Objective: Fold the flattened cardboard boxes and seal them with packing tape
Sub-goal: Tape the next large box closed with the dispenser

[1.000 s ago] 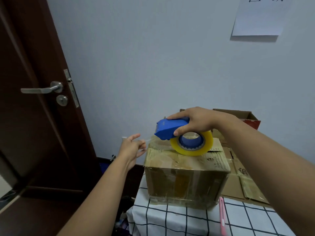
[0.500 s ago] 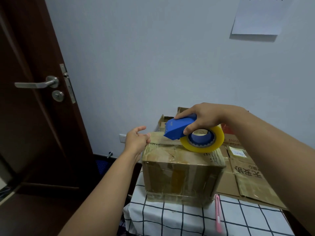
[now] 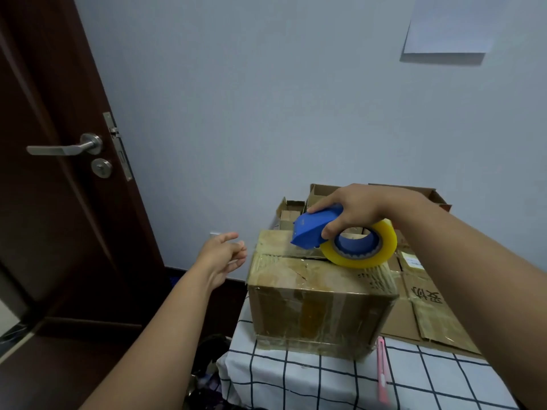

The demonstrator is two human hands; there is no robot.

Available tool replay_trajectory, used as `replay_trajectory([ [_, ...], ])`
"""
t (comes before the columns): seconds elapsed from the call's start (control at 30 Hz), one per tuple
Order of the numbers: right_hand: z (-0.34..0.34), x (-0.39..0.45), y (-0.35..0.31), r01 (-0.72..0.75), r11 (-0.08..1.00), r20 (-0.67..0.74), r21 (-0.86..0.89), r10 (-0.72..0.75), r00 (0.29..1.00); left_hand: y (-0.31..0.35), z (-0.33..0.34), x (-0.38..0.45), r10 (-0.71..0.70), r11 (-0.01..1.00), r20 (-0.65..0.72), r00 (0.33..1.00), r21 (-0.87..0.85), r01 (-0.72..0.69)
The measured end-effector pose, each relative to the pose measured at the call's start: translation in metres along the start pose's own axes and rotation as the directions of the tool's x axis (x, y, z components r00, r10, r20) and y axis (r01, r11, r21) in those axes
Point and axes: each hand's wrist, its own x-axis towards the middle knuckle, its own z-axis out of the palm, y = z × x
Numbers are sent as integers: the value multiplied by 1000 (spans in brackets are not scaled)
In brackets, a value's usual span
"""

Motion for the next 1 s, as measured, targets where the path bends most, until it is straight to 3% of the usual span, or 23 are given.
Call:
replay_trajectory([
  [0.37,1,-2,0,4,1000,-6,28,-3,1000,-3,-6,2,-60,996,18,998,-66,61],
  [0.6,4,-3,-3,25,999,-6,30,-25,1000,-21,-5,0,-105,994,5,994,-16,105],
  [0.8,11,0,-1,48,999,-45,15,-47,998,-23,8,-4,15,967,-11,1000,254,-12],
  [0.9,14,2,0,51,999,-52,18,-50,997,-28,5,-6,60,777,13,998,628,-55],
  [0.93,15,2,1,54,998,-55,15,-53,997,-32,4,-10,58,752,-19,998,659,-32],
  [1.0,16,2,2,65,998,-67,-1,-65,996,-32,7,-23,148,835,-88,985,544,-77],
])
